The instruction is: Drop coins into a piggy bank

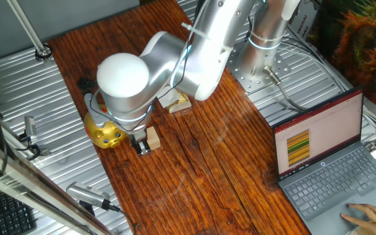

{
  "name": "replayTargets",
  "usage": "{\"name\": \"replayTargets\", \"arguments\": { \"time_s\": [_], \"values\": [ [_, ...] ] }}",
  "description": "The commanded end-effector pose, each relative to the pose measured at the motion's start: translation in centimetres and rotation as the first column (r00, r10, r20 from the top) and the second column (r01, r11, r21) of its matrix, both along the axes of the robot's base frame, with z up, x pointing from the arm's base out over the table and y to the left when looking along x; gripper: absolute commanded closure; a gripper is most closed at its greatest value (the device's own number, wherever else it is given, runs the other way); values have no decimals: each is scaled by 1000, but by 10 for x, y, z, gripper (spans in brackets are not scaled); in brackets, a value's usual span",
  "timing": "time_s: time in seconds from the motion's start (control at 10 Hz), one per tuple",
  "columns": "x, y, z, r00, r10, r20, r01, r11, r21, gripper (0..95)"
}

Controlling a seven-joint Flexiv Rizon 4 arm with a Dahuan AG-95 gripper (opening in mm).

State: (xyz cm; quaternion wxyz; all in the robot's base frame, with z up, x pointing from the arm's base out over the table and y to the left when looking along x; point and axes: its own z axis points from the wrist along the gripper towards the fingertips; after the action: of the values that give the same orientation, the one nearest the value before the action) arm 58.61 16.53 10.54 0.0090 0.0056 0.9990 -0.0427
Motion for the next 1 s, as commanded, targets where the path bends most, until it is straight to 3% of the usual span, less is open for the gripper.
{"name": "replayTargets", "arguments": {
  "time_s": [0.1,0.3,0.5,0.7,1.0],
  "values": [
    [2,0,-1,1000,2,-3,-2,1000,0,950],
    [2,0,-1,999,24,24,-24,1000,-2,950],
    [2,0,-1,992,127,3,-127,992,-4,950],
    [2,0,-1,964,264,-31,-264,965,5,950],
    [2,0,-1,950,309,-40,-308,951,31,950]
  ]
}}
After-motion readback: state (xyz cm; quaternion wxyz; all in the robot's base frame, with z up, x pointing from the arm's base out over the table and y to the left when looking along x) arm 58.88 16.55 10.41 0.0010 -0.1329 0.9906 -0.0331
